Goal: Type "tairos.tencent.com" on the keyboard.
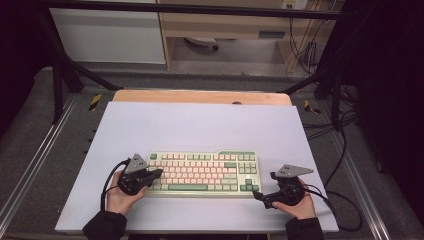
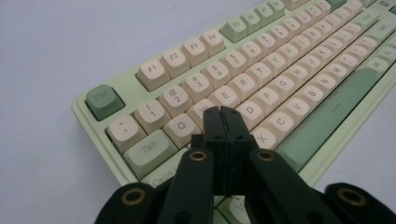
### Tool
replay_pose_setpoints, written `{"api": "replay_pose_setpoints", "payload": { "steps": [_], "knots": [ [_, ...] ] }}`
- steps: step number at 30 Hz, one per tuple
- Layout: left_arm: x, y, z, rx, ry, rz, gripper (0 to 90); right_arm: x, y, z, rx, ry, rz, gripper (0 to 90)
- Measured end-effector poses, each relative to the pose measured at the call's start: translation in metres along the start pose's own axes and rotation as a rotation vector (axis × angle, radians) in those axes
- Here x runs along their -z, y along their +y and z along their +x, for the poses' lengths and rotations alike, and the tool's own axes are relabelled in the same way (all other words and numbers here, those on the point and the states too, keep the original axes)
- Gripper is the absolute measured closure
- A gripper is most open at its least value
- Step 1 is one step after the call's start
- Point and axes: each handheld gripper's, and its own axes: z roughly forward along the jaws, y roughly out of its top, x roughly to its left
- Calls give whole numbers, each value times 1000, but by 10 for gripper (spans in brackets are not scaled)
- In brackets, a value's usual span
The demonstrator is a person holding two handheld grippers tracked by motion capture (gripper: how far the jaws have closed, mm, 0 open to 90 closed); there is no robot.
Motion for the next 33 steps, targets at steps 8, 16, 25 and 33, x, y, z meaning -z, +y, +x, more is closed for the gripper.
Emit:
{"api": "replay_pose_setpoints", "payload": {
  "steps": [8, 16, 25, 33],
  "knots": [
    [2, 0, -1, 2, -6, -4, 899, -1, 7, 10, 53, 33, -21, 192],
    [2, -1, -1, 1, -9, -5, 899, -8, 18, 23, 85, 95, -50, 431],
    [1, -1, -1, 3, -13, -6, 899, -24, 35, 40, 103, 111, -20, 590],
    [1, -1, -1, 2, -16, -7, 899, -35, 47, 50, 82, 130, -38, 755]
  ]
}}
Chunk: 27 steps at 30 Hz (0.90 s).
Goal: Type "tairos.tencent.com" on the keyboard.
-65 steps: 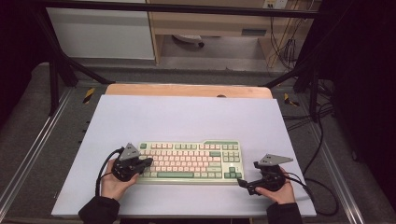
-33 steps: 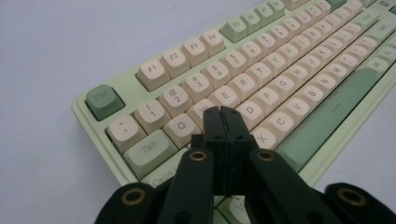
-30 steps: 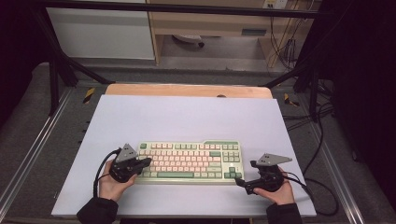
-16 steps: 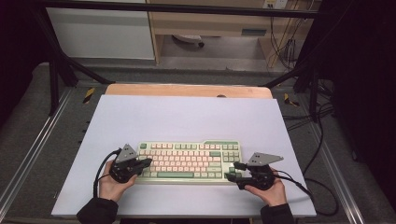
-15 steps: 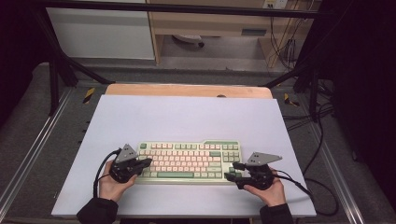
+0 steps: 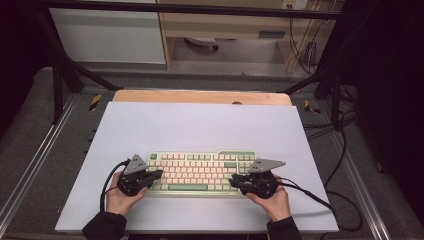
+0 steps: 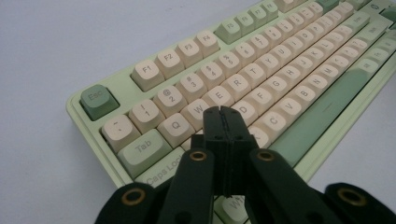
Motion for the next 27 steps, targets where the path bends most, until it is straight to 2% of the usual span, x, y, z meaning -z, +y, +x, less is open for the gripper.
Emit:
{"api": "replay_pose_setpoints", "payload": {
  "steps": [4, 14, 27],
  "knots": [
    [0, 0, 0, -2, -2, 0, 899, -7, 6, 3, -18, 4, 3, 808],
    [-1, 0, -1, -6, -3, 1, 899, -27, 19, 11, -15, 15, 12, 898],
    [0, 0, 0, -7, -5, -3, 899, -55, 37, 19, -6, 6, 26, 900]
  ]
}}
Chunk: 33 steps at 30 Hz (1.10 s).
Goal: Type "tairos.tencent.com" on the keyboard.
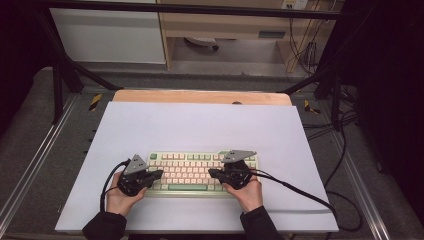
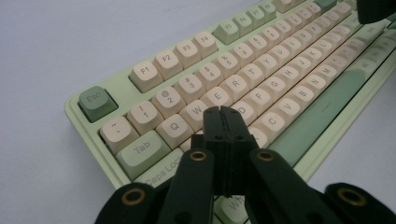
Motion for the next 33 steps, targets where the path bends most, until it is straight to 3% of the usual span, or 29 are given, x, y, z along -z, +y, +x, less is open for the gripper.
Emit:
{"api": "replay_pose_setpoints", "payload": {
  "steps": [19, 33],
  "knots": [
    [-1, 0, -1, -5, -2, 5, 899, -39, 13, 5, 20, -47, 36, 900],
    [-1, 0, 0, -5, -1, 4, 899, -48, 12, 2, 9, -59, 53, 900]
  ]
}}
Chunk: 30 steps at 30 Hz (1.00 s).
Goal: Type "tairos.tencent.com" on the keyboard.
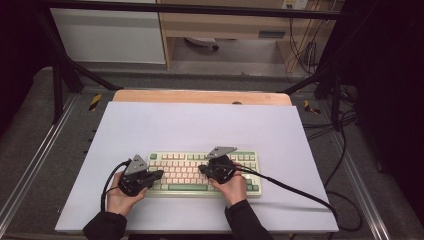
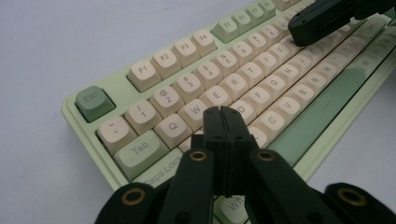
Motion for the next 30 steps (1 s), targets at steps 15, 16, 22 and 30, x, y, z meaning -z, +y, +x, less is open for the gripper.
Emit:
{"api": "replay_pose_setpoints", "payload": {
  "steps": [15, 16, 22, 30],
  "knots": [
    [0, 0, 0, -1, 0, -1, 899, 1, 1, -1, 9, 1, 0, 900],
    [0, 0, 0, -1, -1, -1, 899, 3, 1, -1, 11, 5, -4, 900],
    [1, 0, 0, -1, -1, -4, 899, 13, 4, 1, 15, 6, -16, 900],
    [2, 0, 0, 0, -1, -6, 899, 26, 6, 1, 30, 3, -7, 900]
  ]
}}
